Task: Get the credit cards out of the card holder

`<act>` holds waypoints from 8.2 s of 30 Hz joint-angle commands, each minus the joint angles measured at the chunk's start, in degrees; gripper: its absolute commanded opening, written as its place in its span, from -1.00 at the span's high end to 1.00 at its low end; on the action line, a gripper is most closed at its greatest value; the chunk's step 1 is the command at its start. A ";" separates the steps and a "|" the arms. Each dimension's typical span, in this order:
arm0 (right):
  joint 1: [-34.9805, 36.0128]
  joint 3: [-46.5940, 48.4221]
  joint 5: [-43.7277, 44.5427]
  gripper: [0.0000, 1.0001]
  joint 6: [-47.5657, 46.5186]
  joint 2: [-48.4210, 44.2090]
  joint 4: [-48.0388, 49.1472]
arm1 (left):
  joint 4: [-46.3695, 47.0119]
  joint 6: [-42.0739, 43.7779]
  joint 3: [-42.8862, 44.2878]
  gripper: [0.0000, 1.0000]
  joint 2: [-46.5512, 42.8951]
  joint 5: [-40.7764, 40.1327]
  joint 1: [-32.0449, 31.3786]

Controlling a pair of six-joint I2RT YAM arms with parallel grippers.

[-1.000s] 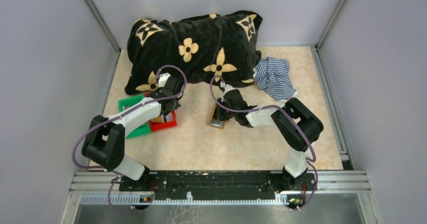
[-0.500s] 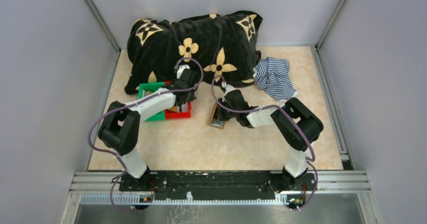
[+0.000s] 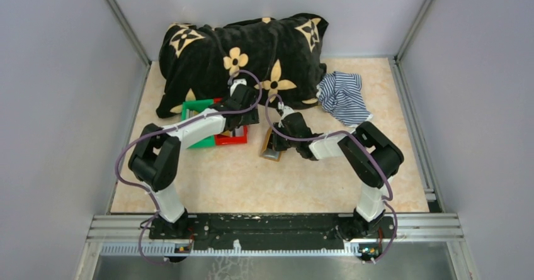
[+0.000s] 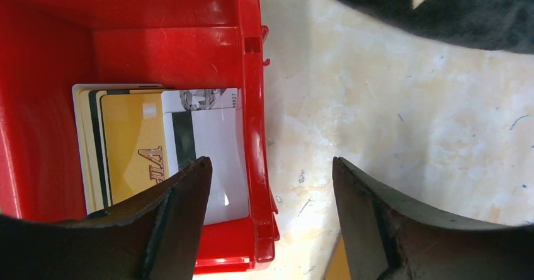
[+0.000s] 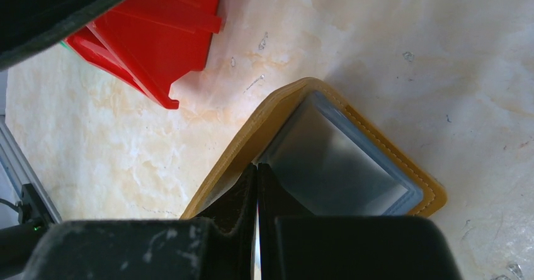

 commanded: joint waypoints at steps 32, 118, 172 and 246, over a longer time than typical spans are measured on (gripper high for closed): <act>-0.99 -1.72 2.00 1.00 -2.07 -3.34 -6.23 | 30.03 3.74 -22.06 -0.12 -23.49 16.28 -17.78; -9.13 -12.03 4.89 1.00 -3.52 -19.23 -9.98 | 10.53 -1.80 -15.20 -0.28 1.45 -1.03 -14.77; -10.29 -22.85 3.31 1.00 -1.19 -34.56 -16.19 | 17.80 13.61 -4.83 -0.35 -8.79 20.49 -21.20; -11.11 -11.83 3.03 1.00 -5.22 -20.41 -10.99 | 25.72 -2.35 -21.39 0.04 -2.62 36.60 -9.34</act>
